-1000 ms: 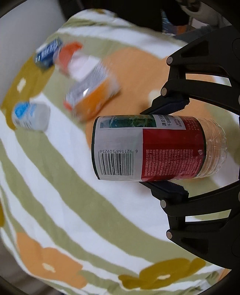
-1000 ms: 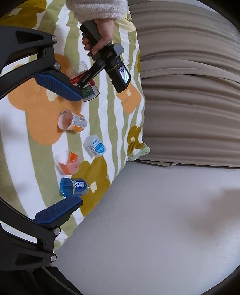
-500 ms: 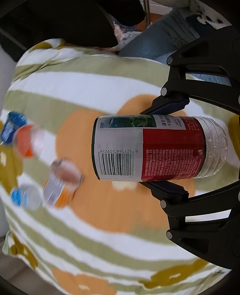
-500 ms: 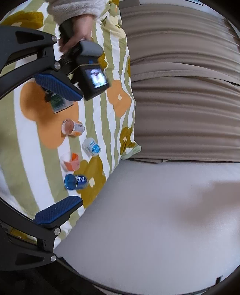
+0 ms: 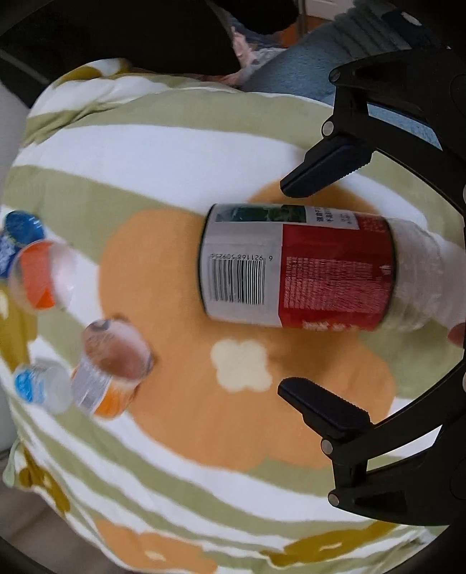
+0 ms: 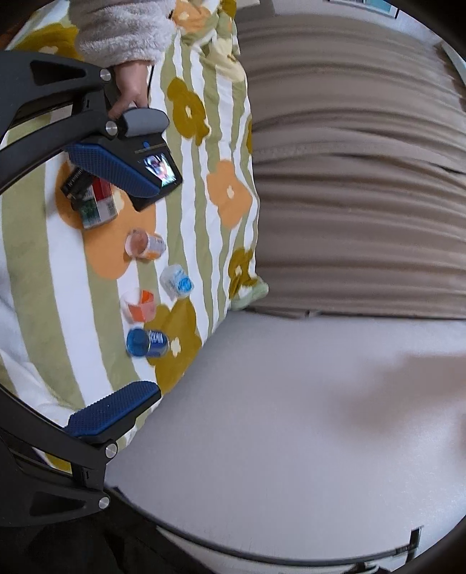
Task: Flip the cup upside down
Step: 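Grasp the red-label bottle with the right tool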
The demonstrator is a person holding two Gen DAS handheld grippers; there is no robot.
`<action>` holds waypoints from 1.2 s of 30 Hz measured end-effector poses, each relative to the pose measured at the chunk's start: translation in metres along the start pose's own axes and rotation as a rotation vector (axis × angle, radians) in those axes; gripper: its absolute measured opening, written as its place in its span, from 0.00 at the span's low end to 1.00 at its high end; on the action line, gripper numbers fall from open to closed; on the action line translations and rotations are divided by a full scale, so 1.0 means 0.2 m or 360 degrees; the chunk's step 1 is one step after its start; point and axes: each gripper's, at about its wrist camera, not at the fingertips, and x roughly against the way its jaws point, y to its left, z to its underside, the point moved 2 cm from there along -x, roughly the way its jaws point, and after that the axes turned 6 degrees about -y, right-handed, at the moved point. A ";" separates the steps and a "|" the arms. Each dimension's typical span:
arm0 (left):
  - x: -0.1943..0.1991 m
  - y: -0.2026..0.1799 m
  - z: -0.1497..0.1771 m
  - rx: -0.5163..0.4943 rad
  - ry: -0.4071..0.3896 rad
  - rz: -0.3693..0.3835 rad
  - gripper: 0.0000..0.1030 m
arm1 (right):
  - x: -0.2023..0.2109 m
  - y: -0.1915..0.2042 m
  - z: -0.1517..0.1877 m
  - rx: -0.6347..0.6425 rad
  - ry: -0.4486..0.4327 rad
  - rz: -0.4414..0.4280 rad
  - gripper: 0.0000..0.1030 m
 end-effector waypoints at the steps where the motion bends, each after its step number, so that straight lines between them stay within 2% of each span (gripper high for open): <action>1: 0.03 0.01 0.00 0.0005 -0.0022 -0.0023 0.97 | -0.03 0.01 -0.01 0.0078 0.0021 -0.0094 1.00; 3: 0.13 0.03 0.01 0.0038 -0.0088 -0.0053 0.97 | -0.10 0.05 -0.03 0.0258 0.0084 -0.0250 1.00; 5: 0.24 0.04 0.05 0.0094 -0.0164 -0.0067 0.97 | -0.24 0.14 -0.06 0.0508 0.0251 -0.0486 1.00; 9: 0.45 0.09 0.25 0.0254 -0.0276 -0.0105 0.99 | -0.49 0.39 0.01 0.0941 0.0487 -0.0850 0.99; 12: 0.54 0.11 0.45 0.0388 -0.0318 -0.0044 0.99 | -0.64 0.60 0.17 0.1316 0.0624 -0.0975 0.99; 14: 0.60 0.12 0.59 0.0491 -0.0351 -0.0030 0.99 | -0.74 0.74 0.33 0.1624 0.0732 -0.1030 0.99; 18: 0.66 0.12 0.82 0.0598 -0.0368 -0.0097 0.99 | -0.84 0.93 0.65 0.2236 0.0842 -0.1071 0.99; 19: 0.67 0.12 0.88 0.0610 -0.0354 -0.0142 0.99 | -0.86 0.94 0.69 0.2312 0.0856 -0.1080 0.99; 20: 0.68 0.12 0.92 0.0615 -0.0343 -0.0176 0.99 | -0.87 0.96 0.74 0.2408 0.0865 -0.1096 0.97; 22: 0.70 0.14 1.01 0.0619 -0.0323 -0.0227 0.99 | -0.92 0.98 0.78 0.2487 0.0918 -0.1119 0.82; 23: 0.70 0.14 1.03 0.0623 -0.0320 -0.0239 0.99 | -0.94 0.98 0.79 0.2497 0.0949 -0.1117 0.76; 24: 0.71 0.15 1.06 0.0632 -0.0319 -0.0245 0.99 | -0.96 0.99 0.80 0.2489 0.1005 -0.1117 0.61; 25: 0.71 0.17 1.09 0.0645 -0.0321 -0.0241 0.99 | -1.00 0.99 0.81 0.2462 0.1055 -0.1107 0.57; 28: 0.72 0.22 1.12 0.0682 -0.0343 -0.0224 0.99 | -1.07 0.99 0.73 0.2288 0.1174 -0.1046 0.57; 30: 0.72 0.24 1.12 0.0692 -0.0363 -0.0207 0.99 | -1.18 0.97 0.64 0.1999 0.1358 -0.0969 0.57; 32: 0.73 0.26 1.10 0.0691 -0.0399 -0.0186 0.99 | -1.28 0.91 0.53 0.1620 0.1521 -0.0875 0.57; 36: 0.74 0.26 1.04 0.0666 -0.0456 -0.0148 0.99 | -1.46 0.75 0.41 0.0926 0.1771 -0.0724 0.57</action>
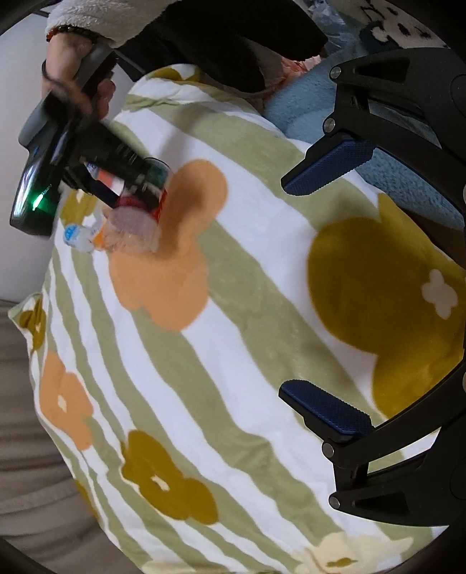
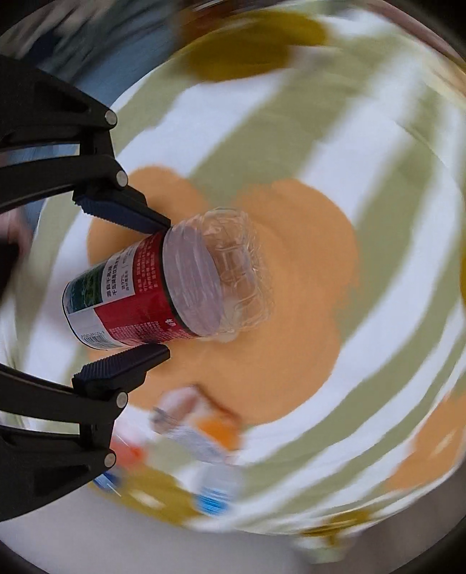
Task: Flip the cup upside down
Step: 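Grasp the red-label bottle with the right tool, then turn the bottle cap-up and lower it onto the bed with the right tool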
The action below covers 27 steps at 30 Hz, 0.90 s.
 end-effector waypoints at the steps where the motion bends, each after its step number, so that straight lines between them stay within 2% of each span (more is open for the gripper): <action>1: -0.01 -0.01 -0.01 -0.0005 -0.0008 0.0009 0.99 | -0.02 -0.06 -0.01 -0.0134 0.0022 -0.0052 0.57; 5: -0.01 -0.06 -0.04 -0.0001 -0.0028 0.0054 0.99 | -0.13 -0.21 -0.01 -0.0431 0.0103 -0.0180 0.58; 10: 0.02 -0.08 -0.04 0.0028 -0.0057 0.0070 0.99 | -0.20 -0.29 -0.04 -0.0536 0.0121 -0.0168 0.58; 14: 0.05 -0.08 -0.04 0.0067 -0.0075 0.0083 0.99 | -0.22 -0.28 -0.07 -0.0455 0.0140 -0.0090 0.62; 16: 0.06 -0.08 -0.04 0.0078 -0.0082 0.0084 0.99 | -0.22 -0.26 -0.07 -0.0393 0.0144 -0.0017 0.70; 19: 0.06 -0.07 -0.05 0.0085 -0.0087 0.0097 0.99 | -0.22 -0.24 -0.10 -0.0332 0.0158 0.0038 0.72; 27: 0.05 -0.08 -0.05 0.0104 -0.0085 0.0105 0.99 | -0.24 -0.22 -0.20 -0.0325 0.0151 -0.0033 0.72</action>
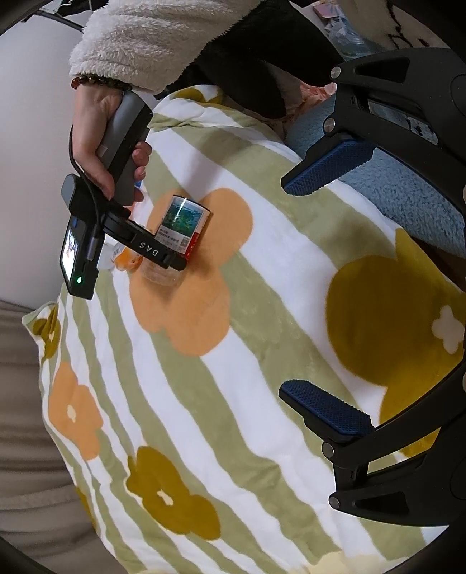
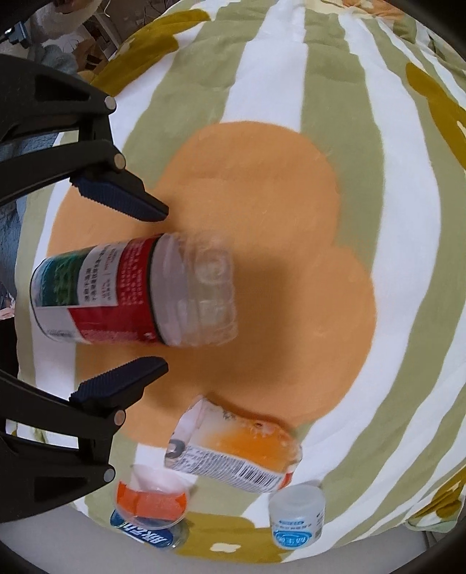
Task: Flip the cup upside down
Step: 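Turn the bottle cap-up and lower it onto the bed with the right tool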
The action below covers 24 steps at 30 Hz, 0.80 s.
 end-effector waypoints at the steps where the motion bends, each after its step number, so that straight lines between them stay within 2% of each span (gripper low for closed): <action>1: 0.00 0.00 0.00 0.0006 0.0001 0.0001 0.99 | -0.01 0.01 0.00 0.0001 -0.0001 -0.0003 0.72; 3: -0.01 0.00 0.00 0.0015 0.0002 0.0006 0.99 | -0.03 0.00 -0.03 -0.0004 0.0001 -0.0025 0.72; 6: -0.01 0.01 -0.01 0.0017 0.0006 0.0006 0.99 | -0.05 0.02 -0.04 -0.0017 -0.0011 -0.0050 0.57; 7: -0.01 0.01 -0.01 0.0017 0.0006 0.0007 0.99 | -0.04 0.02 -0.04 -0.0027 -0.0030 -0.0056 0.57; 10: -0.02 0.01 -0.02 0.0026 -0.0001 0.0018 0.99 | 0.06 -0.04 -0.01 -0.0076 -0.0184 -0.0063 0.57; 13: -0.03 0.02 -0.03 0.0052 -0.0026 0.0026 0.99 | 0.24 -0.09 0.08 -0.0175 -0.0603 -0.0103 0.57; 14: -0.03 0.03 -0.04 0.0061 -0.0031 0.0023 0.99 | 0.32 -0.11 0.15 -0.0218 -0.0844 -0.0144 0.57; 17: -0.06 0.02 -0.07 0.0085 -0.0064 0.0020 0.99 | 0.42 -0.11 0.36 -0.0339 -0.1376 -0.0204 0.57; 18: -0.07 0.02 -0.09 0.0087 -0.0077 0.0018 0.99 | 0.42 -0.11 0.43 -0.0386 -0.1512 -0.0206 0.57; 20: -0.08 0.01 -0.11 0.0109 -0.0105 0.0020 0.99 | 0.36 -0.12 0.54 -0.0476 -0.1716 -0.0193 0.58; 22: -0.09 0.01 -0.13 0.0171 -0.0123 0.0045 0.99 | 0.29 -0.11 0.62 -0.0527 -0.1798 -0.0209 0.58; 24: -0.10 0.01 -0.14 0.0213 -0.0139 0.0048 0.99 | 0.24 -0.06 0.65 -0.0538 -0.1809 -0.0228 0.58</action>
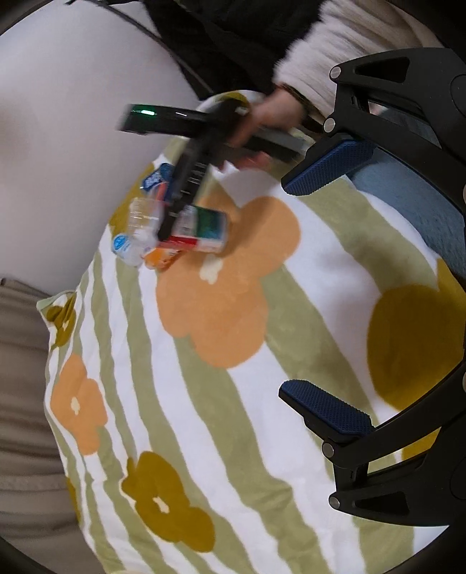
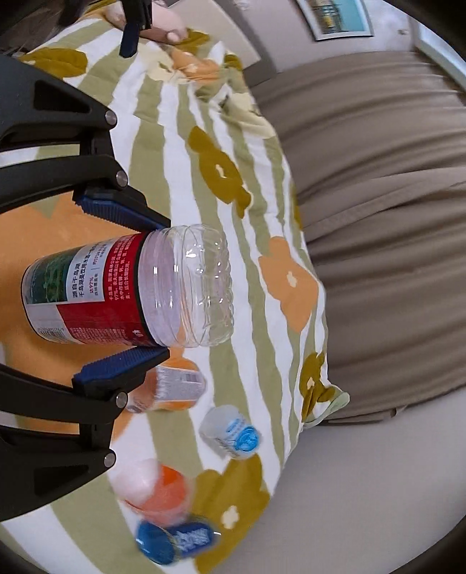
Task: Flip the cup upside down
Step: 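Turn the bottle cap-up and lower it onto the bed with the right tool, then open the right tool and release the standing bottle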
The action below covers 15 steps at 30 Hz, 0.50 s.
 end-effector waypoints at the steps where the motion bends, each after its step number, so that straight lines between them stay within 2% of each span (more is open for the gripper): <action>1: -0.01 0.00 0.00 0.0007 -0.0003 -0.0005 0.99 | -0.01 -0.01 0.05 0.0009 0.0005 0.0005 0.58; 7: -0.05 -0.05 -0.05 -0.0026 -0.0015 -0.0036 0.99 | 0.08 -0.03 0.12 0.0054 -0.0043 0.0026 0.58; 15: -0.09 -0.08 -0.06 -0.0030 -0.0009 -0.0021 0.99 | 0.14 0.01 0.21 0.0198 0.0039 0.0092 0.58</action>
